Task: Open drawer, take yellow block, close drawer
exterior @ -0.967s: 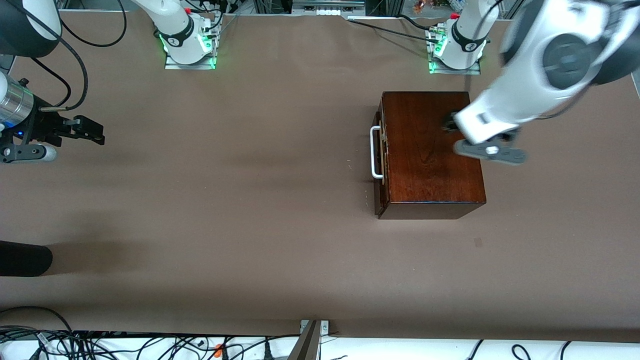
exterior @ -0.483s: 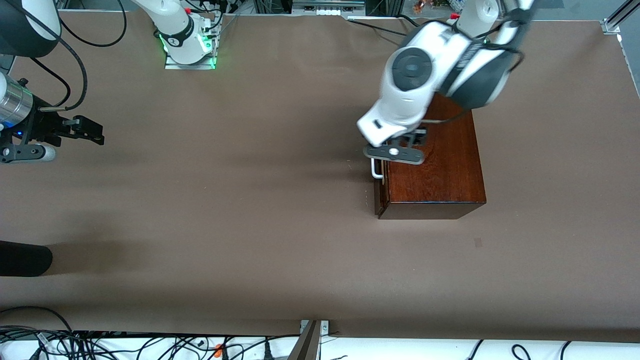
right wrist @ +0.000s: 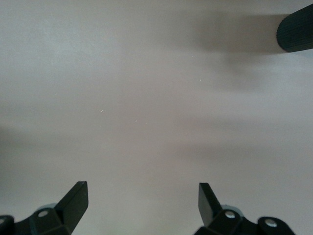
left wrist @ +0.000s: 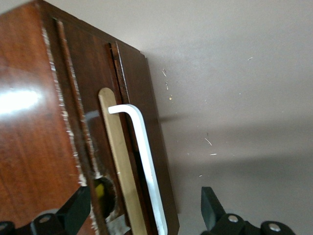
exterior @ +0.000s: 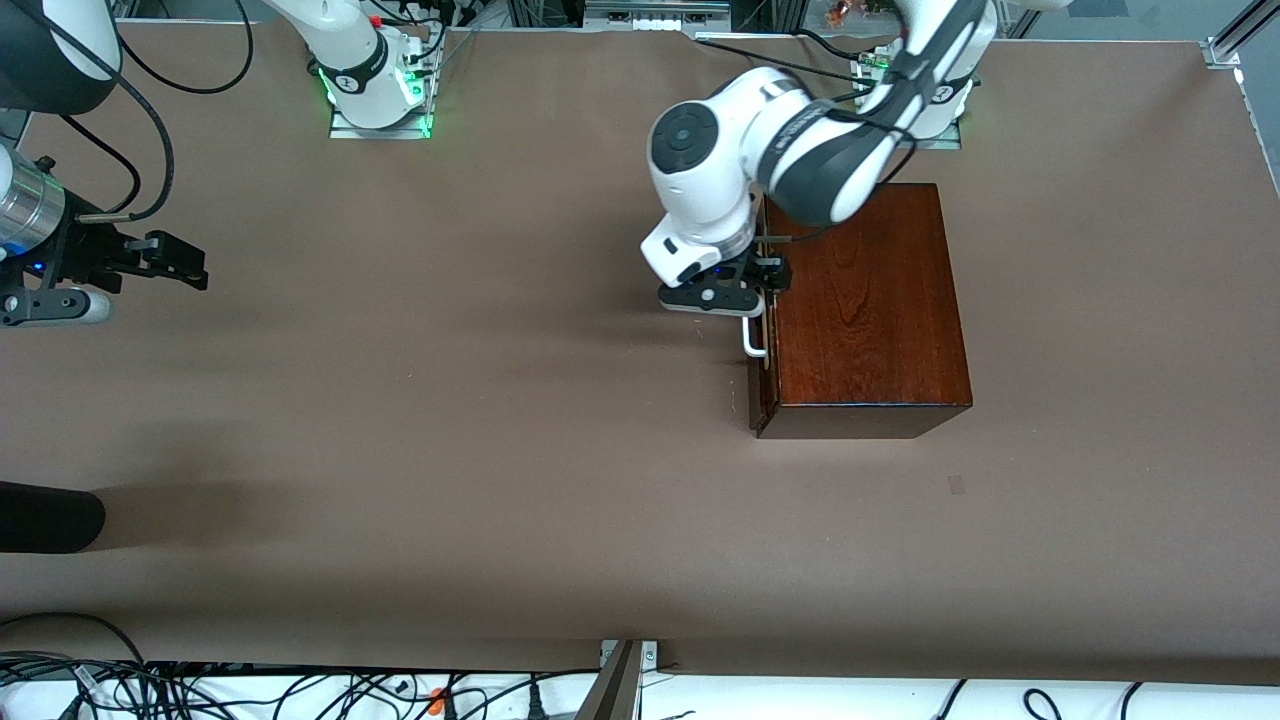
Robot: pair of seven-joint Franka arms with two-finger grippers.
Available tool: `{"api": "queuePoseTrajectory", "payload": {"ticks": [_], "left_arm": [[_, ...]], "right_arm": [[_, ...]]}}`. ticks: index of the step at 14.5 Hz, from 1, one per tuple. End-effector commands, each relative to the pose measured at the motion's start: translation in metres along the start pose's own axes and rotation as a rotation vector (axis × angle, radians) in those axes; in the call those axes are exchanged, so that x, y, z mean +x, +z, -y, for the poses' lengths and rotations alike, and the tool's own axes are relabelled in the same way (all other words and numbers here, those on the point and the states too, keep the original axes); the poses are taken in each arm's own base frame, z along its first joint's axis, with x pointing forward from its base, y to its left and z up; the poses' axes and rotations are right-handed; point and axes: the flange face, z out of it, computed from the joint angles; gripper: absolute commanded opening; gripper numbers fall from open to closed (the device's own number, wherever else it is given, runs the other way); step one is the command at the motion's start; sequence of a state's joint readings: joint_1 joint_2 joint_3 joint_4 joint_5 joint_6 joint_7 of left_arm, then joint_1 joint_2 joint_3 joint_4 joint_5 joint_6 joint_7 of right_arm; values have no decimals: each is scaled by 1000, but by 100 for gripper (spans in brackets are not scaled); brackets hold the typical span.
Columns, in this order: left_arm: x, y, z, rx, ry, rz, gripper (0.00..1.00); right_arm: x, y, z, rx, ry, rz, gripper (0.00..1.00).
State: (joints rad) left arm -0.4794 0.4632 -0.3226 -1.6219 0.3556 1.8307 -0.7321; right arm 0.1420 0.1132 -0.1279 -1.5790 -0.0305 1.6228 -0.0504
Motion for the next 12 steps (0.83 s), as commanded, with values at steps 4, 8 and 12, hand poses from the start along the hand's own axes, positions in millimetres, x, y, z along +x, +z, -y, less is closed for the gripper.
{"api": "queuePoseTrajectory", "payload": {"ticks": [4,8,12], "left_arm": [[6,26,-14,22,-29,-6,100],[12,38,-13,17,-35,0,100],[10,50,-20,22,-24,14,100]], "right_arm": [[-1,-6,-2,5,2,-10,100],[-1,-6,-2,6,2,-10,100],[-1,-6,-2,5,2,-10,100]]}}
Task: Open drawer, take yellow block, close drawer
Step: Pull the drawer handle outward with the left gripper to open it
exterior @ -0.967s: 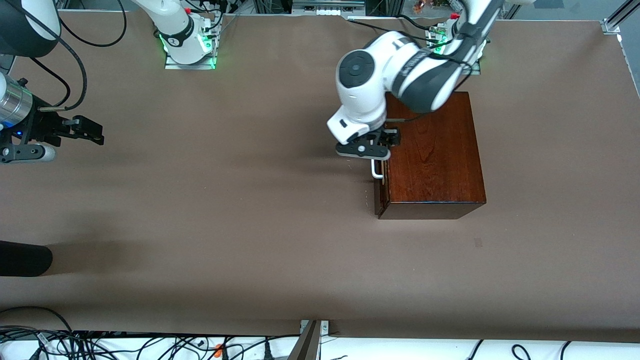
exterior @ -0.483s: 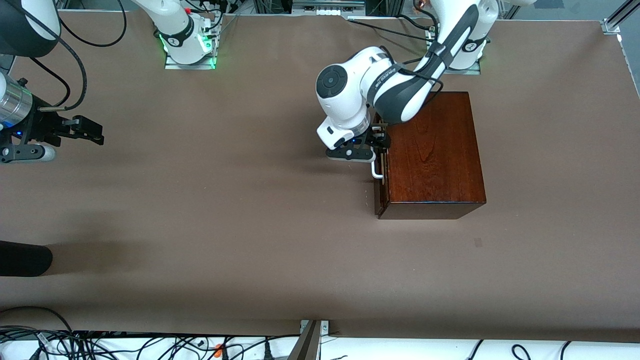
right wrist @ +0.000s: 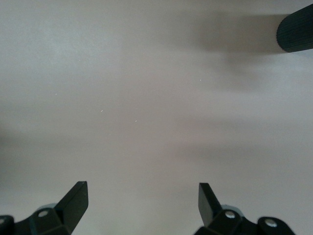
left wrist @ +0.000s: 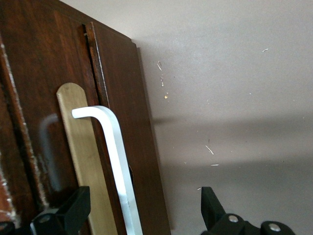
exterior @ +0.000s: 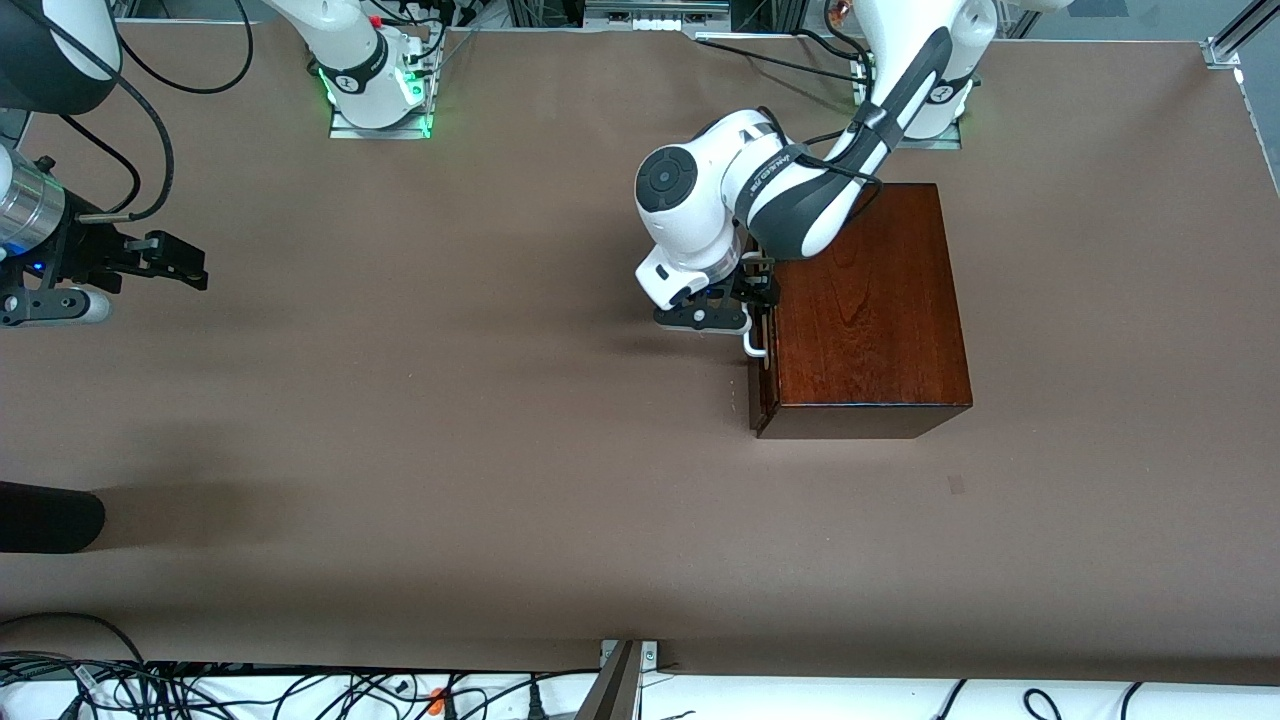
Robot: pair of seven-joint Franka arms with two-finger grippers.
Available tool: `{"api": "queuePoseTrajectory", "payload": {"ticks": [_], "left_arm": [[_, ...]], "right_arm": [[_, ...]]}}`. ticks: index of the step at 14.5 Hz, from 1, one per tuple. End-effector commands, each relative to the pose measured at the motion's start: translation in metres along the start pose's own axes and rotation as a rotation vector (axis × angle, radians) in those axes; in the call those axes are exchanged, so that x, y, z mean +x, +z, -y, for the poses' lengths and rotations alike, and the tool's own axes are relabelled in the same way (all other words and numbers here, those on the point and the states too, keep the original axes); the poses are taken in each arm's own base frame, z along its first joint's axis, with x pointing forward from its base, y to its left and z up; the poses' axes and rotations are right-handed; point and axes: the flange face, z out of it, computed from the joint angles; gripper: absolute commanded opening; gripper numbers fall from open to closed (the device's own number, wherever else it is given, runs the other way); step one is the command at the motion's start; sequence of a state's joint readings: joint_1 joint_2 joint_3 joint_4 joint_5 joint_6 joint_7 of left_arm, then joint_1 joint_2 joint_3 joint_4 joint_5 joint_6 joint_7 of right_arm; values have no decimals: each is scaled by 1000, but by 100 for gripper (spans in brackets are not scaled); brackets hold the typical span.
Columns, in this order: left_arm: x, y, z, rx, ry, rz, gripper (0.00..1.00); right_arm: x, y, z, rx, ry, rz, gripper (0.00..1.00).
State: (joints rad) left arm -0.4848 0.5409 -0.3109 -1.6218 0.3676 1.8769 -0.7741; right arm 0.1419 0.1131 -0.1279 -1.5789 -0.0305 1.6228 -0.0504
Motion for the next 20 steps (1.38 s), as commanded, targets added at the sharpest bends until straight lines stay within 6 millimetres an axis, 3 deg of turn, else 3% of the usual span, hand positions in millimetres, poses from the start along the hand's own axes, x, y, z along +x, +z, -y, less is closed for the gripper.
{"api": "queuePoseTrajectory", "payload": {"ticks": [1,14,16,18,20], "left_arm": [[2,6,-6,16,-1,-13,100],[-5,8,-19,19,-8,-13,100],[-4,11,-20,22,-12,-9,100],[-6,12,-25,20,-7,-11,100],[-5,12,-30,1,-16,-23,100]], "right_arm": [[-1,-6,-2,3,2,-9,100],[0,-5,0,9,2,-8,100],[10,4,8,7,0,-19,100],[12,1,22,-7,-8,-43,100],[7,-5,12,-4,5,-44,100]]}}
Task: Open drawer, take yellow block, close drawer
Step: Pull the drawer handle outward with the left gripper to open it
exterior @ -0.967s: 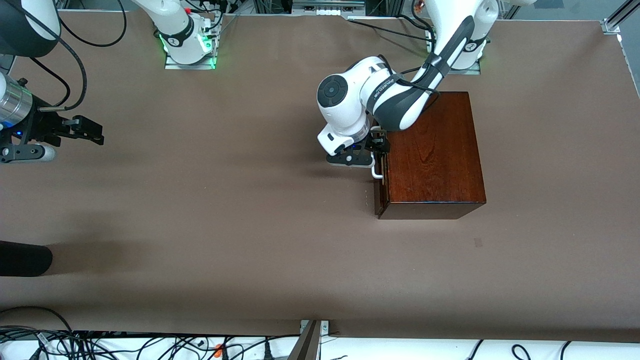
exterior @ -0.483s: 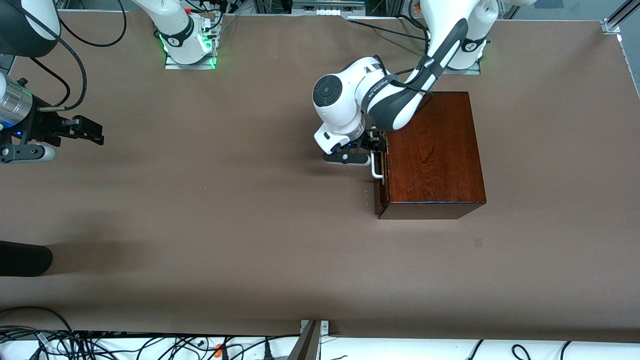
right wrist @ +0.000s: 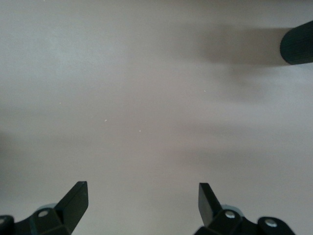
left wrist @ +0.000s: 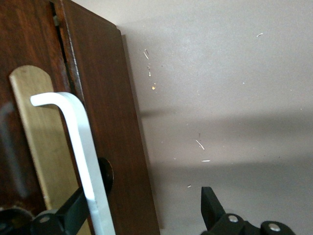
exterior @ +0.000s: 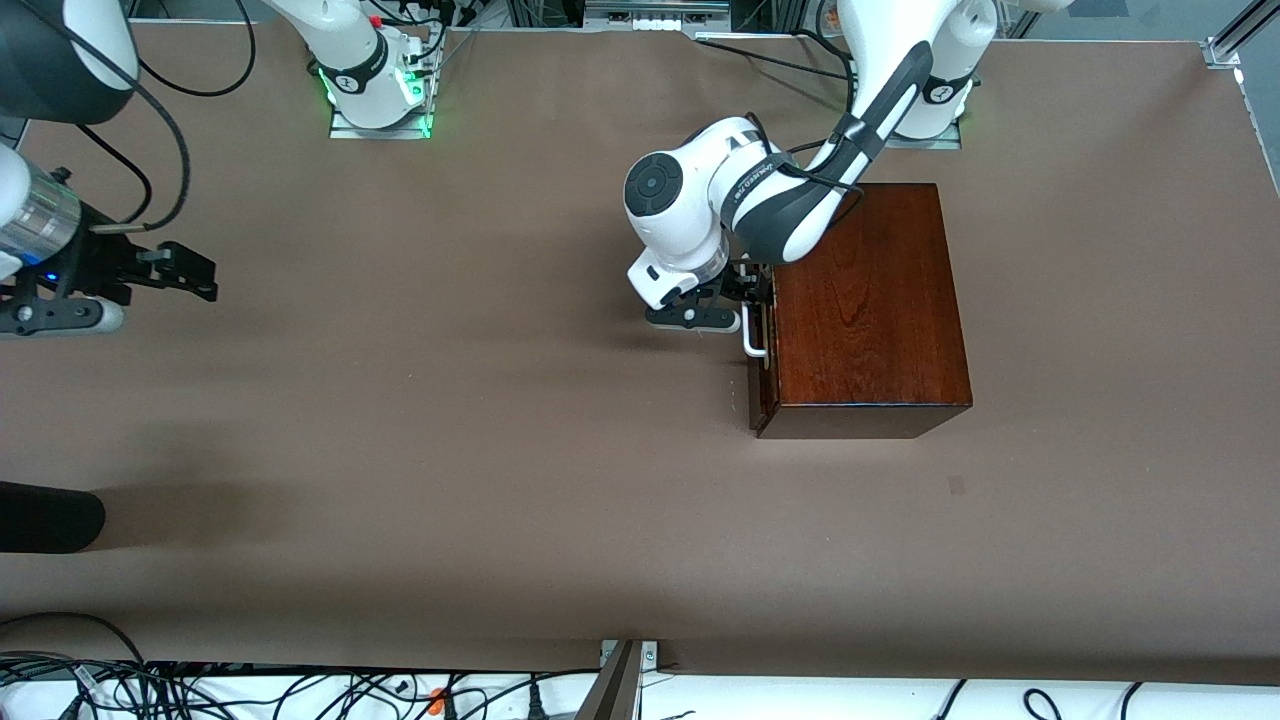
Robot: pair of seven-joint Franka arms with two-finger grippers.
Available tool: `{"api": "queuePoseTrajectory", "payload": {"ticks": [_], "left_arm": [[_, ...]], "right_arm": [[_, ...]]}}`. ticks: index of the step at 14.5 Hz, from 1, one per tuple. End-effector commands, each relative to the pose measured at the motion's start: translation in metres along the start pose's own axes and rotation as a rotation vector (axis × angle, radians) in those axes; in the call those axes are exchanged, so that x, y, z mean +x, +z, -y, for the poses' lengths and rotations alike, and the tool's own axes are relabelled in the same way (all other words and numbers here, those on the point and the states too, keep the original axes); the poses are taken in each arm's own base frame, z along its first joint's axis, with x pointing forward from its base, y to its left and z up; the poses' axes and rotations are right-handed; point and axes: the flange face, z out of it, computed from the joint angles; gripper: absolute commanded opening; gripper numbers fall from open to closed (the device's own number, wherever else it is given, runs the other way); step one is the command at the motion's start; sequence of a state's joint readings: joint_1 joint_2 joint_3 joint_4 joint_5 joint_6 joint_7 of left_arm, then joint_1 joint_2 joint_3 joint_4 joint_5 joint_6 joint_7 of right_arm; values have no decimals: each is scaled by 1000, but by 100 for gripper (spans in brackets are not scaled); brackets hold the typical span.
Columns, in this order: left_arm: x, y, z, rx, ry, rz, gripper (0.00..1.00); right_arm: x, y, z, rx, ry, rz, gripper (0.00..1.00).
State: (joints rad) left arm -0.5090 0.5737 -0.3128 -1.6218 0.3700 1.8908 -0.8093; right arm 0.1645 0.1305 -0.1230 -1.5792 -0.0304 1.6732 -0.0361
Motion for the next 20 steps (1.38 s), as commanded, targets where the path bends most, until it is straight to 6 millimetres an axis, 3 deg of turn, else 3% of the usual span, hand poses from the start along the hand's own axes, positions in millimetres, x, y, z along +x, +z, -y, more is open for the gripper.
{"api": "queuePoseTrajectory", "payload": {"ticks": [1,8,11,14,20], "left_arm": [[1,-4,-14,-10,-23,-41,100],[-3,-4,-38,-70,-53,-72,100],[1,-19,-59,-122,-83,-99,100],[2,-21,-81,-147,-116,-105,100],[13,-34,-84,-181,-128,-126,100]], "right_arm": [[-5,-14,-7,0,22,-16,100],[-5,-15,-5,2,21,-18,100],[-9,-22,-9,3,23,-30,100],[-11,-25,-10,5,24,-28,100],[-12,-26,-11,7,26,-30,100]]}}
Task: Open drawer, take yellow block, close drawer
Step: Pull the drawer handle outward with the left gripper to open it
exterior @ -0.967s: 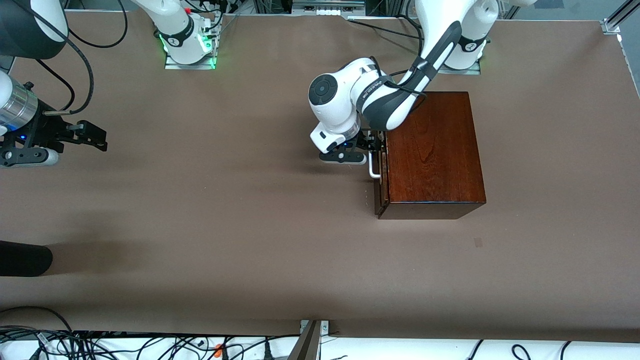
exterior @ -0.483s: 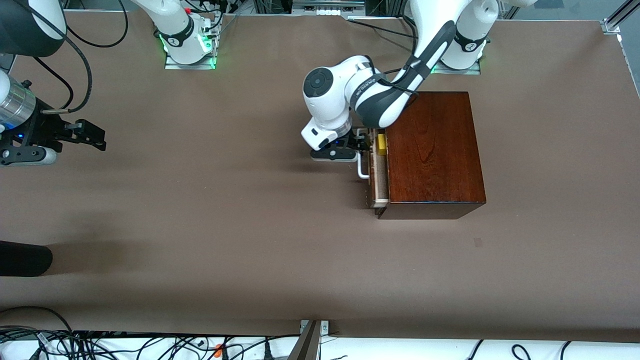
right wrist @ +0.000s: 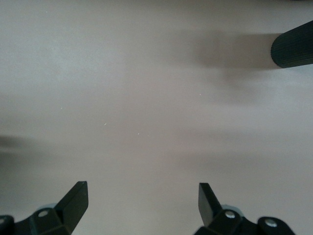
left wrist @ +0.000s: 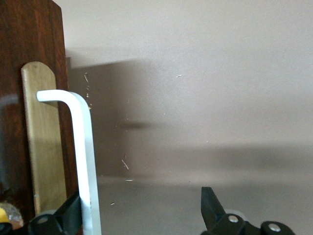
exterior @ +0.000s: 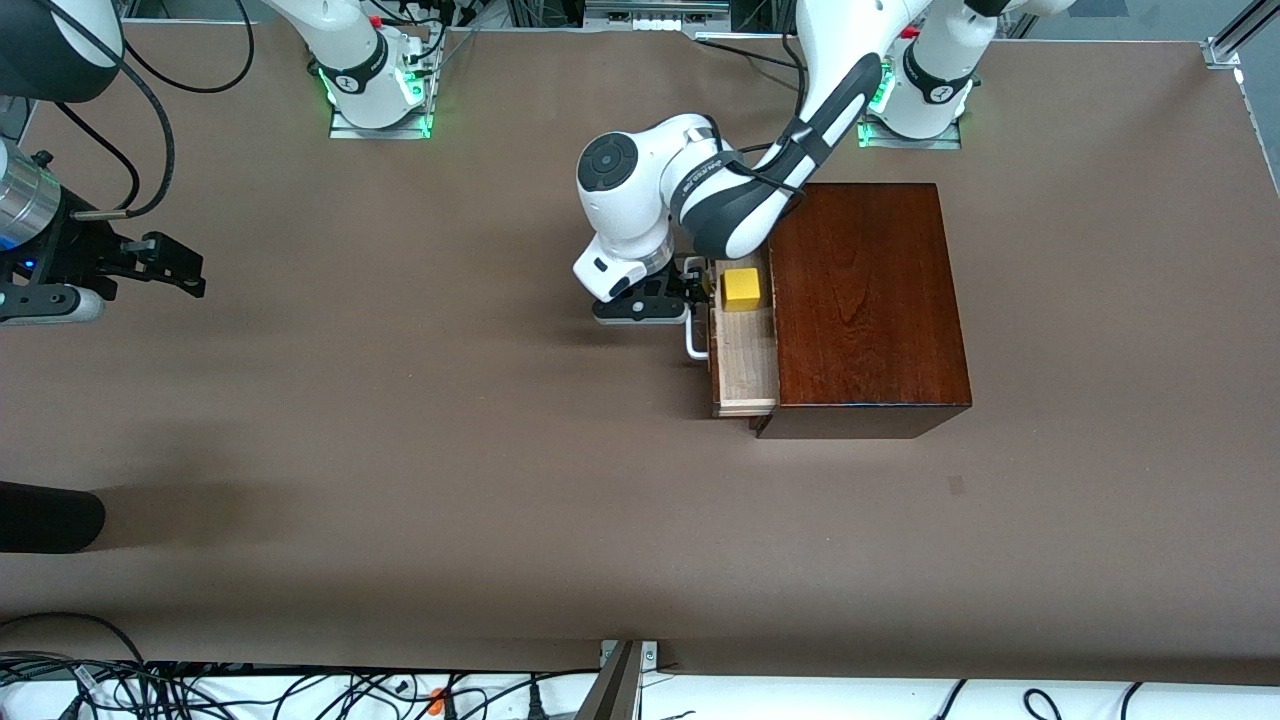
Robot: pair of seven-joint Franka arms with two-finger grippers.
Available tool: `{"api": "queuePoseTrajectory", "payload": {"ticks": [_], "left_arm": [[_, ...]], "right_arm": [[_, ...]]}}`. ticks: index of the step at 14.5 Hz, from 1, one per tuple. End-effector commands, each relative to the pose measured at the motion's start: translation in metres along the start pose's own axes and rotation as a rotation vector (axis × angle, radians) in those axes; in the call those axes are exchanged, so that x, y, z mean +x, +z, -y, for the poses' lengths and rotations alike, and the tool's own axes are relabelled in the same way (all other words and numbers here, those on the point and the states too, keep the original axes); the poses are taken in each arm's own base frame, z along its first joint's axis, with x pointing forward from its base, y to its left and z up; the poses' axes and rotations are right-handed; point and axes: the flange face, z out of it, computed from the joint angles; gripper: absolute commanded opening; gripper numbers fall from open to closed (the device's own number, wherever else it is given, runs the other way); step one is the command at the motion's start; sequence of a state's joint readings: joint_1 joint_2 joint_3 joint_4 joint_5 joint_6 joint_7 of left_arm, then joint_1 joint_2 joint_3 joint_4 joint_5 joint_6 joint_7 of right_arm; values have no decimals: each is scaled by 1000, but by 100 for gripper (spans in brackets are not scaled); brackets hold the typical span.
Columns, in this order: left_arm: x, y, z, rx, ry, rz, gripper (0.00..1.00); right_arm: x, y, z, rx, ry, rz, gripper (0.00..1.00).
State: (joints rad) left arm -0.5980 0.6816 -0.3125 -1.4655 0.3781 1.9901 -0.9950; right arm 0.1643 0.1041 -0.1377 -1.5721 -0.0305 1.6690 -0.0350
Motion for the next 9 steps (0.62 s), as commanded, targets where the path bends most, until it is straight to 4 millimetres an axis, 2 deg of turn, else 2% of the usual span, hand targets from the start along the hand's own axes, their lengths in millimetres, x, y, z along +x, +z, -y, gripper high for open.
{"api": "queuePoseTrajectory", "payload": {"ticks": [1,6,9], "left_arm": [[8,-7,-17,-57,-3,-21,100],[16,-19,-9,-63,-6,-34,100],[19,-36,-1,-61,-15,-49,100]], "right_arm": [[-4,-8,-1,7,9,-1,100],[-4,-8,0,7,9,-1,100],[-4,-8,-1,7,11,-1,100]]}}
